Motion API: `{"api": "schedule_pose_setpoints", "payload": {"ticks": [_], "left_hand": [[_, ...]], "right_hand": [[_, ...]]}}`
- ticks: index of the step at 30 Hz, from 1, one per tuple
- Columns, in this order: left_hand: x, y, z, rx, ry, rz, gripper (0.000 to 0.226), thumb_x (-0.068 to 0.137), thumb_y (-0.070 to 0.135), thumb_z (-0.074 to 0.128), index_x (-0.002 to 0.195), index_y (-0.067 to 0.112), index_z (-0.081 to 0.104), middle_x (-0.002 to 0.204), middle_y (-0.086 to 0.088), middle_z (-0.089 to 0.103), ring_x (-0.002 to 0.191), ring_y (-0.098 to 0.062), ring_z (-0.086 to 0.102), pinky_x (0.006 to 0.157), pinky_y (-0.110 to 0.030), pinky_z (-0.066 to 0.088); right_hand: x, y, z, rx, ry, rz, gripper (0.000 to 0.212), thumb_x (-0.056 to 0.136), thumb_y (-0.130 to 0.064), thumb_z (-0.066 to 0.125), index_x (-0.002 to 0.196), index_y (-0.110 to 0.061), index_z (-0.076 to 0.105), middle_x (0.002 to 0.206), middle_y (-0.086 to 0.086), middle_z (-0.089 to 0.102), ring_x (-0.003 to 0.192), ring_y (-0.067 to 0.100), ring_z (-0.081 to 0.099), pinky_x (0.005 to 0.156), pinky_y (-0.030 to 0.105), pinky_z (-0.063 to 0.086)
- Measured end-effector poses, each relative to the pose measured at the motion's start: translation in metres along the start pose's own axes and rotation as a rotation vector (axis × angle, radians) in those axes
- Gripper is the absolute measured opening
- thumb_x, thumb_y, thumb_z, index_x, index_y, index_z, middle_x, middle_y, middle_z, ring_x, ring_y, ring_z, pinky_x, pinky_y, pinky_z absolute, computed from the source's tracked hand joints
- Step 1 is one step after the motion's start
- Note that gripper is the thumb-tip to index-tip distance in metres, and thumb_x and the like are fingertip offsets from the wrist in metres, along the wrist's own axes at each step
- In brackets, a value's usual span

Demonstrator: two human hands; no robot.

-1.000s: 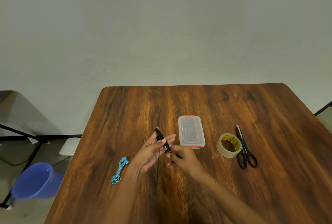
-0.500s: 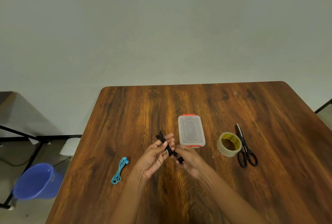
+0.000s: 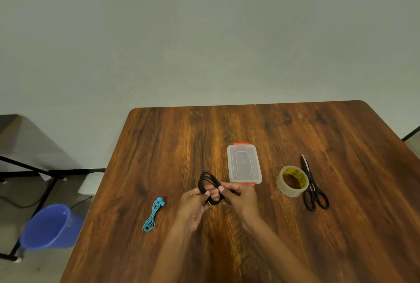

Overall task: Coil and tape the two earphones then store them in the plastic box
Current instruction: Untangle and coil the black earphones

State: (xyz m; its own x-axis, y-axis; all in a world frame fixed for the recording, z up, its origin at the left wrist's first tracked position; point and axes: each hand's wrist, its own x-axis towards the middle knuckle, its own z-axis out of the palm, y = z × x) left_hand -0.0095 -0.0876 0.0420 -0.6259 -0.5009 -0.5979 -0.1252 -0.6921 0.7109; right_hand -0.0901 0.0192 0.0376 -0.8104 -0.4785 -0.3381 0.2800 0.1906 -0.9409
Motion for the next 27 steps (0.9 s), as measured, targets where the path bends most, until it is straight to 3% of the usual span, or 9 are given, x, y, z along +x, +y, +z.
{"api": "schedule_pose_setpoints", "payload": {"ticks": [4,6,13,18,22,27], "left_hand": [[-0.002,-0.006,0.013,0.147,0.139,0.127,0.023,0.093,-0.011,0.043,0.097,-0.005,0.065,0.080,-0.015,0.069,0.073,-0.020,0.066,0.061,-0.024,0.058],[-0.003,-0.009,0.017,0.181,0.159,0.154,0.023,0.093,-0.010,0.045,0.095,-0.002,0.067,0.084,-0.015,0.069,0.079,-0.022,0.066,0.068,-0.028,0.057],[-0.008,-0.008,0.018,0.073,-0.044,0.033,0.022,0.095,-0.003,0.046,0.107,-0.007,0.064,0.105,-0.021,0.069,0.098,-0.028,0.066,0.084,-0.038,0.056],[-0.012,-0.005,0.014,-0.010,-0.176,-0.049,0.021,0.096,0.000,0.044,0.103,-0.002,0.064,0.107,-0.022,0.068,0.101,-0.030,0.065,0.091,-0.045,0.052],[-0.011,-0.002,0.010,-0.114,-0.218,-0.106,0.020,0.096,-0.002,0.043,0.108,-0.008,0.057,0.109,-0.026,0.064,0.097,-0.029,0.067,0.079,-0.038,0.058],[-0.009,0.003,0.000,-0.205,-0.226,-0.159,0.020,0.097,-0.002,0.038,0.101,-0.003,0.058,0.087,-0.017,0.067,0.076,-0.020,0.066,0.063,-0.030,0.060]], "right_hand": [[-0.002,0.005,0.003,-0.127,0.060,-0.115,0.020,0.083,-0.012,0.071,0.103,-0.010,0.074,0.091,0.003,0.075,0.085,0.015,0.070,0.071,0.025,0.058],[-0.004,0.003,0.004,-0.182,0.094,-0.177,0.020,0.083,-0.013,0.072,0.102,-0.011,0.074,0.092,0.001,0.075,0.087,0.011,0.070,0.078,0.026,0.057],[-0.008,-0.004,0.007,-0.179,0.119,-0.276,0.015,0.076,-0.011,0.077,0.081,-0.025,0.073,0.073,-0.016,0.071,0.076,-0.003,0.068,0.065,0.007,0.051],[-0.007,-0.005,0.009,-0.209,0.081,-0.301,0.011,0.080,-0.008,0.073,0.087,-0.015,0.076,0.078,-0.010,0.073,0.078,0.000,0.068,0.070,0.011,0.052],[-0.004,-0.009,0.008,-0.367,0.009,-0.311,0.014,0.086,-0.009,0.067,0.097,-0.011,0.075,0.091,-0.001,0.073,0.084,0.003,0.065,0.073,0.009,0.048],[-0.004,-0.011,0.011,-0.541,-0.211,-0.355,0.027,0.093,-0.012,0.058,0.118,-0.009,0.066,0.111,0.003,0.062,0.100,0.007,0.056,0.081,0.003,0.040]]}}
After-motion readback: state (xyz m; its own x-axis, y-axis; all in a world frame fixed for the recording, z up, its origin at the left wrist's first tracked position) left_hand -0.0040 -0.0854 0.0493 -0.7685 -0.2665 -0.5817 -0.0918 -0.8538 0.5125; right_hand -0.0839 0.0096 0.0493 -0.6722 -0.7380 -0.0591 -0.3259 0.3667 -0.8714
